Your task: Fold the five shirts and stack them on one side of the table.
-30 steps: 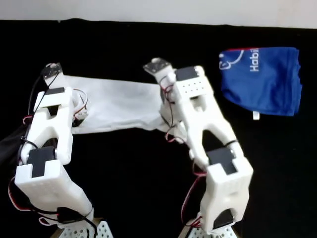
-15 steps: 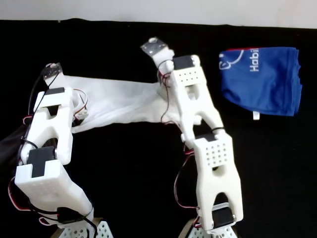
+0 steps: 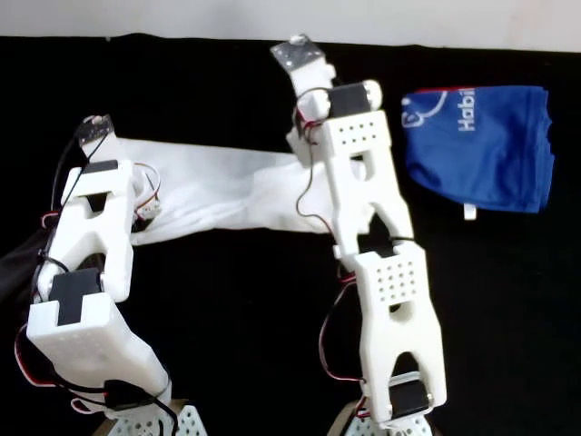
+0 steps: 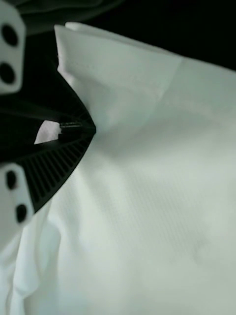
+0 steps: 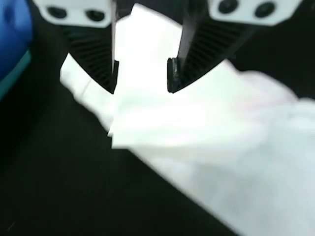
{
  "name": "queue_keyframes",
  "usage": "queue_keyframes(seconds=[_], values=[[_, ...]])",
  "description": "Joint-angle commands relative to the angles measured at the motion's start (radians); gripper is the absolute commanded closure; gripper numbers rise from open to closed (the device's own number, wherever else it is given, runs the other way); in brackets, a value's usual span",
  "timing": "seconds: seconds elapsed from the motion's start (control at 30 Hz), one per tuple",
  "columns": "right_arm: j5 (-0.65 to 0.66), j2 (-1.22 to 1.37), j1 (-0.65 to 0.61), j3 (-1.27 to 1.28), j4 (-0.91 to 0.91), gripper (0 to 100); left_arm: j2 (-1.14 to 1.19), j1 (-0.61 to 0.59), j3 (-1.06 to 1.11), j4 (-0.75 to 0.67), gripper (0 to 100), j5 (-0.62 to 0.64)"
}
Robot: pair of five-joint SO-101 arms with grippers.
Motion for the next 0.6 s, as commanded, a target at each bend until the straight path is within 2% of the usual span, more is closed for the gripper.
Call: queue_keyframes(seconds=[0.0,0.17,0.43,0.57], values=[[-0.011,0.016,-0.002,0.021,0.03,85.9,-0.008,-0.008,-0.001,-0.034,99,0.002],[-0.011,0.128,-0.002,0.062,0.01,98.9,-0.008,-0.008,-0.001,-0.034,99,0.002],[-0.014,0.13,-0.007,-0.013,0.035,99.1,-0.025,-0.008,-0.008,-0.017,99,0.005],[-0.014,-0.001,-0.008,-0.074,0.035,98.8,-0.11,-0.012,-0.051,0.106,99,0.005]])
